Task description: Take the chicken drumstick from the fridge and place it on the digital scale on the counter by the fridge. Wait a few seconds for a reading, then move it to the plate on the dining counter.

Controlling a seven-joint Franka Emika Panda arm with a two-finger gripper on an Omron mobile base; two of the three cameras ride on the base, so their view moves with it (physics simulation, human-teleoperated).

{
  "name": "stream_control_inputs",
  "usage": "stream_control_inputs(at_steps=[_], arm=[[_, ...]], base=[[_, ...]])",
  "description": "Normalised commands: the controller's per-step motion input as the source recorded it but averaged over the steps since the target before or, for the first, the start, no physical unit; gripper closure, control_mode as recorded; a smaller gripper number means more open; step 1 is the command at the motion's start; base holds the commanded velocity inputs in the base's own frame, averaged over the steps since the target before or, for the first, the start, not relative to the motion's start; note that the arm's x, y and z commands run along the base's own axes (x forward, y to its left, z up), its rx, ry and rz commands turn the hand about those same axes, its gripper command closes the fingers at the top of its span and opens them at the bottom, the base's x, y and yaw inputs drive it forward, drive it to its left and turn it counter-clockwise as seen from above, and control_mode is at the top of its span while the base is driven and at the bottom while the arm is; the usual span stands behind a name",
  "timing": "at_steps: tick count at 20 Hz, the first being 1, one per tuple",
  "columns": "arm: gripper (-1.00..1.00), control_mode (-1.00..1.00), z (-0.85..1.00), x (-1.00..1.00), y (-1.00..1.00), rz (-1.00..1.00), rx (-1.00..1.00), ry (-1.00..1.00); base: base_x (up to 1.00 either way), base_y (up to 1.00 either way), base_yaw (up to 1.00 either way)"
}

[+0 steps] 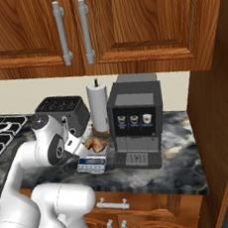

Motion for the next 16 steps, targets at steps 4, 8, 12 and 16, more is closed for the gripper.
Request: stream_control_inputs(at_steps=[4, 8, 12, 16], arm=[[-1.00, -1.00, 0.00, 0.00, 0.00, 0.00, 0.00, 0.00], [-1.00, -1.00, 0.00, 0.00, 0.00, 0.00, 0.00, 0.00], [-1.00, -1.00, 0.00, 0.00, 0.00, 0.00, 0.00, 0.00], [-1.00, -1.00, 0.00, 0.00, 0.00, 0.00, 0.00, 0.00]], base=[[0.00, 0.00, 0.00], [0.00, 0.00, 0.00], [0.00, 0.00, 0.00], [0.00, 0.00, 0.00]])
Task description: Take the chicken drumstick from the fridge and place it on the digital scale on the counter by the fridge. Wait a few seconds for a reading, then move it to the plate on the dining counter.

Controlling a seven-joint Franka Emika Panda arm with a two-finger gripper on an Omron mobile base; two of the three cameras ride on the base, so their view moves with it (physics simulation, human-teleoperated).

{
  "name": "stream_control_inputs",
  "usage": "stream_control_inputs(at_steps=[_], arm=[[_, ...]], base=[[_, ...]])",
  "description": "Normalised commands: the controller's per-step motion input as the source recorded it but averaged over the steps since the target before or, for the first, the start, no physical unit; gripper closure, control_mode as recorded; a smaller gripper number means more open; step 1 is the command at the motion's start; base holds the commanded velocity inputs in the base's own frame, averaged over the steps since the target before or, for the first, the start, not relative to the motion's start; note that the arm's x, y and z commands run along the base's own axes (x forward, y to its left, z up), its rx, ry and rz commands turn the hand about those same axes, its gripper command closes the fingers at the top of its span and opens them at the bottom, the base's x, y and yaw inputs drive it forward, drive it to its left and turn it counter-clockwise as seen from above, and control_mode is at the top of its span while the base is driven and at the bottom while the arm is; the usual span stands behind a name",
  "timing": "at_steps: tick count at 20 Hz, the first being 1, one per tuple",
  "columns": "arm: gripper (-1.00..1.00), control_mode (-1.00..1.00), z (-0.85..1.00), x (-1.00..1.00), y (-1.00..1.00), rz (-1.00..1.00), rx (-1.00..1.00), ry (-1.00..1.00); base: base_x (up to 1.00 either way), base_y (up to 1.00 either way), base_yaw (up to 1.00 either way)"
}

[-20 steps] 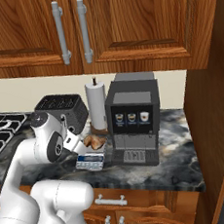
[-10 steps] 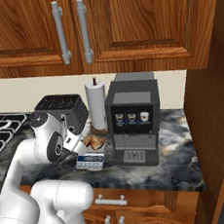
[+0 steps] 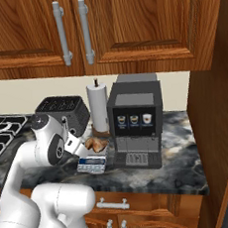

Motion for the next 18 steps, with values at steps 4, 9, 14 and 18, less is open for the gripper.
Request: stream_control_inputs(at_steps=[4, 9, 14, 18], arm=[[-1.00, -1.00, 0.00, 0.00, 0.00, 0.00, 0.00, 0.00], [-1.00, -1.00, 0.00, 0.00, 0.00, 0.00, 0.00, 0.00], [-1.00, -1.00, 0.00, 0.00, 0.00, 0.00, 0.00, 0.00], [-1.00, -1.00, 0.00, 0.00, 0.00, 0.00, 0.00, 0.00]], base=[[0.00, 0.00, 0.00], [0.00, 0.00, 0.00], [0.00, 0.00, 0.00], [0.00, 0.00, 0.00]])
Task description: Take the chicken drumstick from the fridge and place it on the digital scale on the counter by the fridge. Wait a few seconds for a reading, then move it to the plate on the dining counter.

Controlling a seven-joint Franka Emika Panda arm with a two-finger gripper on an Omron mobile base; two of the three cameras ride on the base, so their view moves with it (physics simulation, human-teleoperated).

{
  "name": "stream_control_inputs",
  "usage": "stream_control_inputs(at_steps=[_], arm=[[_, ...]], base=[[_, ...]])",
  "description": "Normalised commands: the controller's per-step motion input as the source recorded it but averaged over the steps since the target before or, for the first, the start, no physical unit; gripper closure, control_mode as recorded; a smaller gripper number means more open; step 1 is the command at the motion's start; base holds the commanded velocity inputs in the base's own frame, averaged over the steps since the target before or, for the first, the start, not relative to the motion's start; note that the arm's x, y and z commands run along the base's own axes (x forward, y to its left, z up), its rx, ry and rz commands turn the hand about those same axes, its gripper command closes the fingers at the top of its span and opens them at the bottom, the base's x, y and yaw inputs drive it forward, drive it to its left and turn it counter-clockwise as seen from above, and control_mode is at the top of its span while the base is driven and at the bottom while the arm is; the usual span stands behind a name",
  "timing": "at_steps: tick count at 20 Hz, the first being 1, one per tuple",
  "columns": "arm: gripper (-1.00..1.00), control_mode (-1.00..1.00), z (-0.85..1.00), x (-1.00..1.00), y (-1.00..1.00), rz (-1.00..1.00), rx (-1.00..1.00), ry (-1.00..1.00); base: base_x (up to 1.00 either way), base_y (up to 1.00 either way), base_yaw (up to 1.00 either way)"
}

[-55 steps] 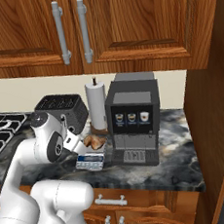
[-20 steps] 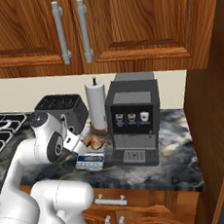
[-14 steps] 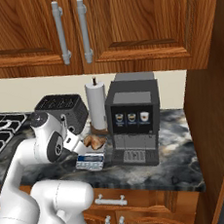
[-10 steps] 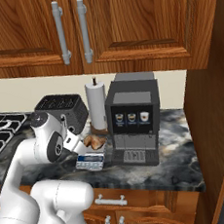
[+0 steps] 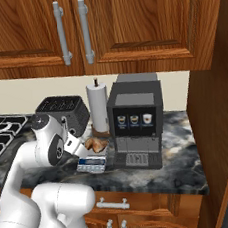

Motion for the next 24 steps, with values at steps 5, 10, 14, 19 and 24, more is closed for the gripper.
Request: stream_control_inputs(at_steps=[5, 10, 14, 19, 24], arm=[[-1.00, -1.00, 0.00, 0.00, 0.00, 0.00, 0.00, 0.00], [-1.00, -1.00, 0.00, 0.00, 0.00, 0.00, 0.00, 0.00], [-1.00, -1.00, 0.00, 0.00, 0.00, 0.00, 0.00, 0.00], [-1.00, -1.00, 0.00, 0.00, 0.00, 0.00, 0.00, 0.00], [-1.00, -1.00, 0.00, 0.00, 0.00, 0.00, 0.00, 0.00]], base=[[0.00, 0.00, 0.00], [0.00, 0.00, 0.00], [0.00, 0.00, 0.00], [0.00, 0.00, 0.00], [0.00, 0.00, 0.00]])
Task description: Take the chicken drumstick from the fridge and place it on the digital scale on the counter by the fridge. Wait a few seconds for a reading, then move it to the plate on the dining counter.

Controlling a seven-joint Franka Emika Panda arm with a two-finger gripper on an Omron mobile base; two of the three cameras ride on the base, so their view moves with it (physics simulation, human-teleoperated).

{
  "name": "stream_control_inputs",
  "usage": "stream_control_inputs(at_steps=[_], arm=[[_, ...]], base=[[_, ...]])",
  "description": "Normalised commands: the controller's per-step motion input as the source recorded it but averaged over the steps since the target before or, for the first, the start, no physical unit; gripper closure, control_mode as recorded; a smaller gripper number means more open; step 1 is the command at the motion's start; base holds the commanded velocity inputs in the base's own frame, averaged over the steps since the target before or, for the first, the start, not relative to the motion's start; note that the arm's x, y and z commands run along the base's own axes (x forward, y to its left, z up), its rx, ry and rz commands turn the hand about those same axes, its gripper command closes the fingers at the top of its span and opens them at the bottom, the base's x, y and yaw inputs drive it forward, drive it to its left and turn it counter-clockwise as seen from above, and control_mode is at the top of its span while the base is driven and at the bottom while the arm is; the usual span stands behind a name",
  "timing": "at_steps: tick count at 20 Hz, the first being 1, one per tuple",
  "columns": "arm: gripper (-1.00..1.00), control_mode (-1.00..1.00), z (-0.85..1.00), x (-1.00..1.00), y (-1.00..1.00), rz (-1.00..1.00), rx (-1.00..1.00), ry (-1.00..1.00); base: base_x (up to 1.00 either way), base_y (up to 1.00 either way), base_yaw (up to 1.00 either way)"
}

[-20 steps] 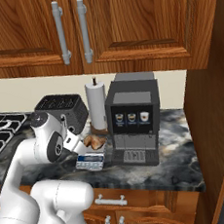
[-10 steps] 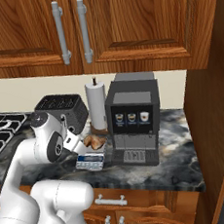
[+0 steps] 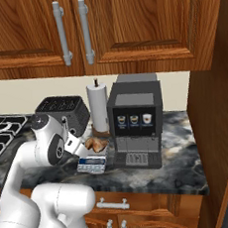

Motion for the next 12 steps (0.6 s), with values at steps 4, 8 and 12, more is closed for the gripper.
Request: stream_control_inputs(at_steps=[4, 8, 12], arm=[[-1.00, -1.00, 0.00, 0.00, 0.00, 0.00, 0.00, 0.00], [-1.00, -1.00, 0.00, 0.00, 0.00, 0.00, 0.00, 0.00], [-1.00, -1.00, 0.00, 0.00, 0.00, 0.00, 0.00, 0.00]], base=[[0.00, 0.00, 0.00], [0.00, 0.00, 0.00], [0.00, 0.00, 0.00]])
